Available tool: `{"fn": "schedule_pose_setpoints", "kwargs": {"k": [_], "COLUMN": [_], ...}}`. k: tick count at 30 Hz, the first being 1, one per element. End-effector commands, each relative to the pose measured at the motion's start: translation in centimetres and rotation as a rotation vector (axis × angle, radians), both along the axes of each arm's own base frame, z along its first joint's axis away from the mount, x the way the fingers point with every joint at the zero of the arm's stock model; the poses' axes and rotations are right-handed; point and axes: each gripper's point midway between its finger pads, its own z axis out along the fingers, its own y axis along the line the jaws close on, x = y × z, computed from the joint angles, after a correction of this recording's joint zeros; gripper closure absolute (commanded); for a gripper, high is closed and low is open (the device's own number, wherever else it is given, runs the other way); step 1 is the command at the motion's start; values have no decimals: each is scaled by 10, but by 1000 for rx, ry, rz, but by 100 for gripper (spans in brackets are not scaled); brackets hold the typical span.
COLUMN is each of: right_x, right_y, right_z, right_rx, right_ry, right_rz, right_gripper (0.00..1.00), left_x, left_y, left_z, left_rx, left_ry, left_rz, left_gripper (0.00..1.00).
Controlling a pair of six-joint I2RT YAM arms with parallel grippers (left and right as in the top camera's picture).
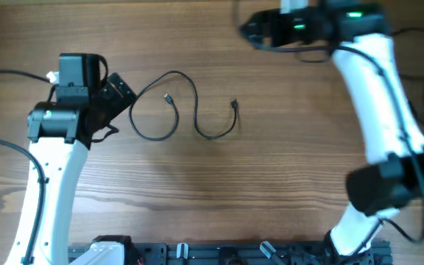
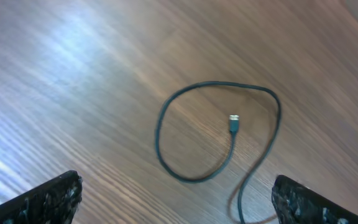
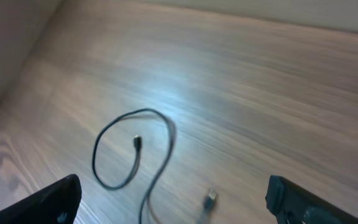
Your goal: Untangle cables
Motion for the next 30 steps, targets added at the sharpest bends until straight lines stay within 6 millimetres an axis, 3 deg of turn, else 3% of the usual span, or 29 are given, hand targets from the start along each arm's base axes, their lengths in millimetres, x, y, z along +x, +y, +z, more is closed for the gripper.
{"fn": "schedule_pose_setpoints", "kwargs": {"k": [1,4,8,16,20,24,28,29,30], "right_x": [11,17,22,29,29,20,7,7,10], "right_y": [61,105,145,178,182,191,199,197,194], "right_z": [-52,-95,-146,-242,-254,-258,-269,-272,-275], "right_rx": [-23,-32,-61,-85,-82,-81,-138,-161,-187], "right_ry": [6,-17,-77,-101,-106,-98,-82,-81,-77], "right_rz": [115,203,311,383,387,409,413,402,370], "right_gripper": [3,3,4,4,3,10,25,31,44], "left_x": [-3,-8,-13,-20,-21,-21,-22,-21,-21], "left_y": [15,23,36,38,37,37,37,37,37], "left_z": [-1,-2,-4,-8,-8,-8,-8,-8,-8], "left_rx": [-1,-1,-2,0,-1,-1,-1,-1,-1], "left_ry": [14,30,47,79,85,85,86,86,85], "left_rz": [69,94,136,138,139,139,139,139,139], "left_gripper": [0,0,0,0,0,0,0,0,0]}}
